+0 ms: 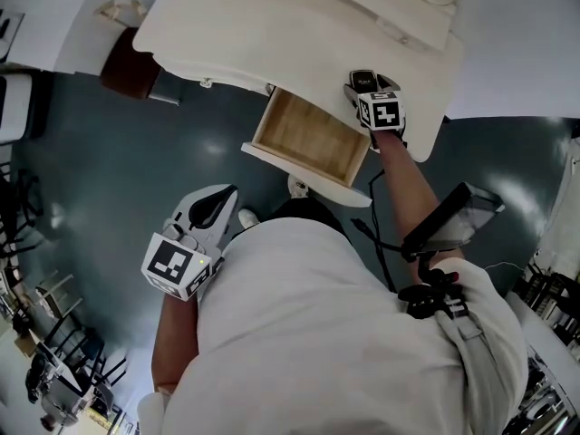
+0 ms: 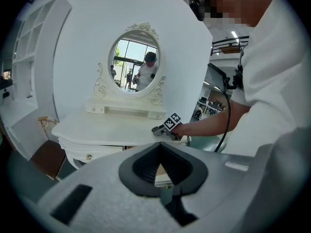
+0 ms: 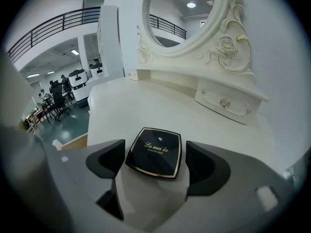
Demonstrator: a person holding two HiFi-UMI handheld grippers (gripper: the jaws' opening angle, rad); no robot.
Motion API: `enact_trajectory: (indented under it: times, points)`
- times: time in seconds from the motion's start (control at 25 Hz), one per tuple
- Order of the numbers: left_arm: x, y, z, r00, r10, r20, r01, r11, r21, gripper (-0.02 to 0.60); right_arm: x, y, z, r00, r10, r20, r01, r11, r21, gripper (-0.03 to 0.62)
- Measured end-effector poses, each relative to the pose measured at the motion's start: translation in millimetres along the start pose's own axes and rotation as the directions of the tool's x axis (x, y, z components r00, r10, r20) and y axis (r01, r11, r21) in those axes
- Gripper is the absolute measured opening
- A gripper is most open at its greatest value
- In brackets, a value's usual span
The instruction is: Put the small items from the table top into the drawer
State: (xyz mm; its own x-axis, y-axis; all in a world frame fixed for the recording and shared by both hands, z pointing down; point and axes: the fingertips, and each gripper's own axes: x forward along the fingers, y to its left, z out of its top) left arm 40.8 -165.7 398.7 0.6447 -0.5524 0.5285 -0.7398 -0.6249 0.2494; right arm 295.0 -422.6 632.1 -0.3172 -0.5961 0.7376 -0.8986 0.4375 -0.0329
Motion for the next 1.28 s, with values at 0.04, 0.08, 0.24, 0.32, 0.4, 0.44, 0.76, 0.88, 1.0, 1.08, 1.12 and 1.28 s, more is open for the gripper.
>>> enact_trajectory:
  times: [0.04,0.08,0.24,0.32,0.4,0.44,0.76,0.88,1.0,1.08,1.12,1.28]
  points:
    - [-1,2,0,1.000,0.004,0.001,-0.004,1.000,0.000,0.002,2,1,0,1.000,0.003,-0.002,-0.003,1.000,-0.002,0.388]
    - [-3,3,0,1.000,0.008,0.002,-0.008,1.000,-0.002,0.002,3,3,1,1.000,0.008,-0.002,-0.008,1.000,0.000,0.376]
    - [-7,6,-4,1.000,0.017,0.004,-0.017,1.000,-0.015,0.002,1,3,1,1.000,0.013,0.011,-0.013,1.000,0.020,0.350]
    - [-7,7,-2,1.000,0.017,0.006,-0.017,1.000,-0.015,0.002,1,2,2,1.000,0.014,0.011,-0.014,1.000,0.024,0.348]
    - [-7,7,0,1.000,0.014,0.008,-0.014,1.000,-0.011,0.002,1,1,2,1.000,0.015,0.003,-0.015,1.000,0.022,0.345]
    - [-6,6,0,1.000,0.012,0.008,-0.012,1.000,-0.008,0.002,2,0,1,1.000,0.015,-0.001,-0.015,1.000,0.021,0.344]
    - [-12,9,0,1.000,0.012,0.013,-0.012,1.000,0.004,0.002,-3,1,1,1.000,0.005,-0.001,-0.005,1.000,0.018,0.341]
    - [-14,10,-4,1.000,0.012,0.018,-0.013,1.000,0.006,0.002,-5,6,-1,1.000,0.005,0.006,-0.005,1.000,0.007,0.341]
    - [-14,10,-7,1.000,0.013,0.022,-0.013,1.000,0.002,0.002,-6,11,-1,1.000,0.015,0.010,-0.015,1.000,-0.006,0.341]
    - [-19,9,-10,1.000,0.013,0.027,-0.013,1.000,-0.002,0.002,-9,20,-2,1.000,0.025,0.011,-0.025,1.000,-0.013,0.341]
    - [-21,9,-11,0.999,0.013,0.029,-0.012,1.000,-0.003,0.002,-10,24,-2,0.999,0.030,0.011,-0.030,0.999,-0.017,0.341]
    - [-25,8,-12,0.999,0.012,0.033,-0.012,1.000,0.004,0.002,-11,35,-2,0.999,0.048,0.012,-0.048,0.998,-0.036,0.341]
